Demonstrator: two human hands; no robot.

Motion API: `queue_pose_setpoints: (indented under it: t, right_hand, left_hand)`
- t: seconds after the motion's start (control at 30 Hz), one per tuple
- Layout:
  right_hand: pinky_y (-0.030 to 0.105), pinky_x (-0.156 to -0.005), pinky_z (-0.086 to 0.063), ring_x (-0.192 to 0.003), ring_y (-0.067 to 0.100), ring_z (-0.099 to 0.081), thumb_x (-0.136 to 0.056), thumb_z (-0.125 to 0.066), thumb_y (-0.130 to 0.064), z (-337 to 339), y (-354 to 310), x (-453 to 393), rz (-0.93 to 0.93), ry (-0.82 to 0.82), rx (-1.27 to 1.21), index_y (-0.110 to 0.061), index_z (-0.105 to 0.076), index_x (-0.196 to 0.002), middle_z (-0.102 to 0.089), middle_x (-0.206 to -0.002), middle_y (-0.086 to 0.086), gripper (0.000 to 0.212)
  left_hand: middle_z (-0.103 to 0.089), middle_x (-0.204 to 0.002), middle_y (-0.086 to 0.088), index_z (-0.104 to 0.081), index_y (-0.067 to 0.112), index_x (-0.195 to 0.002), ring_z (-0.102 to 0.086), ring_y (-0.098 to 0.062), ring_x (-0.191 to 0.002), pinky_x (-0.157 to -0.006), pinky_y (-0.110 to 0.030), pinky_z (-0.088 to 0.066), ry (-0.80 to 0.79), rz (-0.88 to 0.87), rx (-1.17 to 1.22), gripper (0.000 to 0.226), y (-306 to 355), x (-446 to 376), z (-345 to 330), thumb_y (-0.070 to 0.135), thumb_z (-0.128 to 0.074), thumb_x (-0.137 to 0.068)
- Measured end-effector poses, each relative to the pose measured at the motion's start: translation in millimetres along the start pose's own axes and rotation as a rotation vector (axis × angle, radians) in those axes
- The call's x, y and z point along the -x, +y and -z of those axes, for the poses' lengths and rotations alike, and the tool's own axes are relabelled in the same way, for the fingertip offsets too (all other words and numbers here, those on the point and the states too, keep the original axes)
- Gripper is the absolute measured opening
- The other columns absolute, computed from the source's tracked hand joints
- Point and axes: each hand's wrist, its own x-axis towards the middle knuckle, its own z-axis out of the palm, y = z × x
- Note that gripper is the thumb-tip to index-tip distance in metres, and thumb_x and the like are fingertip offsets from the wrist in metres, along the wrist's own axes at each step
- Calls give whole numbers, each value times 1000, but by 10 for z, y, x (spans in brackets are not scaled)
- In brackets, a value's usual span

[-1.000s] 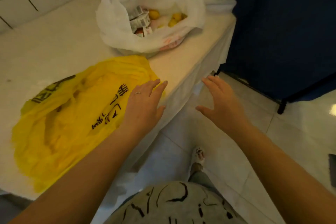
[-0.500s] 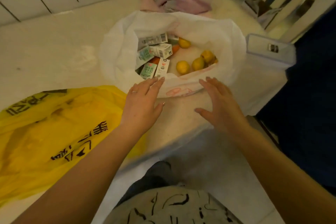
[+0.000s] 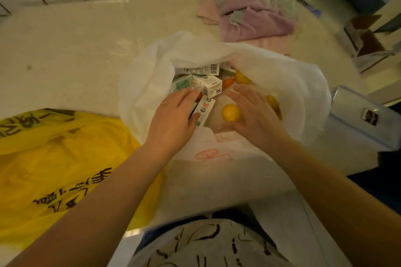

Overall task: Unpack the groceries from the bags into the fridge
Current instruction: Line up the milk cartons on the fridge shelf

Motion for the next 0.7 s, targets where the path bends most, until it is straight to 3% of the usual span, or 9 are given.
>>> queue_pose_setpoints:
  t: [0.13, 0.27, 0.33, 0.47, 0.53, 0.63, 0.7]
  right_hand:
    - [36, -114, -17, -141, 21, -19, -81, -68, -27, -119, 252, -325, 92, -180, 48, -21, -32, -144, -26, -152, 3, 72]
    - [36, -113, -21, -139, 24, -24, -81, -70, -25, -222, 493, -560, 169, -238, 7, -19, -33, -143, -29, -151, 5, 73]
    - [37, -112, -27, -136, 25, -29, -80, -71, -25, -259, 579, -679, 192, -226, -13, -19, -34, -143, -31, -149, 6, 73]
    - [32, -108, -30, -133, 20, -33, -82, -69, -24, -314, 612, -888, 149, -227, -189, -16, -34, -142, -34, -145, 6, 70]
    - [25, -107, -30, -129, 18, -36, -82, -70, -22, -353, 588, -956, 109, -226, -295, -16, -40, -137, -38, -141, 6, 63]
    - [5, -89, -25, -121, 17, -42, -80, -71, -21, -427, 557, -1004, 62, -180, -372, -16, -49, -128, -41, -133, 7, 53]
    - [6, -87, -30, -115, 18, -46, -78, -73, -23, -473, 540, -1026, 35, -147, -388, -16, -53, -123, -41, -128, 7, 50]
  left_hand:
    - [-47, -140, -7, -42, 16, -140, -44, -28, -126, -99, -41, -40, -122, 59, -19, 60, 120, -157, -213, 16, -65, -84]
    - [-46, -141, -8, -42, 15, -140, -43, -30, -128, -99, -42, -40, -199, 205, -81, 61, 215, -290, -430, 19, -65, -84]
    - [-51, -137, -11, -47, 15, -137, -48, -33, -123, -97, -43, -41, -191, 243, -114, 60, 238, -350, -532, 18, -68, -81]
    - [-42, -146, 1, -37, 31, -142, -41, -25, -130, -103, -43, -29, -193, 376, -195, 56, 291, -442, -677, 29, -57, -90]
    - [-42, -146, 3, -38, 30, -141, -42, -23, -130, -104, -42, -27, -188, 410, -216, 52, 316, -435, -745, 30, -54, -92]
    - [-47, -142, 0, -43, 24, -137, -43, -24, -129, -99, -40, -29, -192, 463, -225, 47, 320, -398, -828, 28, -55, -92]
    - [-48, -141, -1, -47, 22, -133, -43, -25, -128, -95, -40, -32, -180, 483, -217, 44, 313, -396, -848, 29, -56, -91]
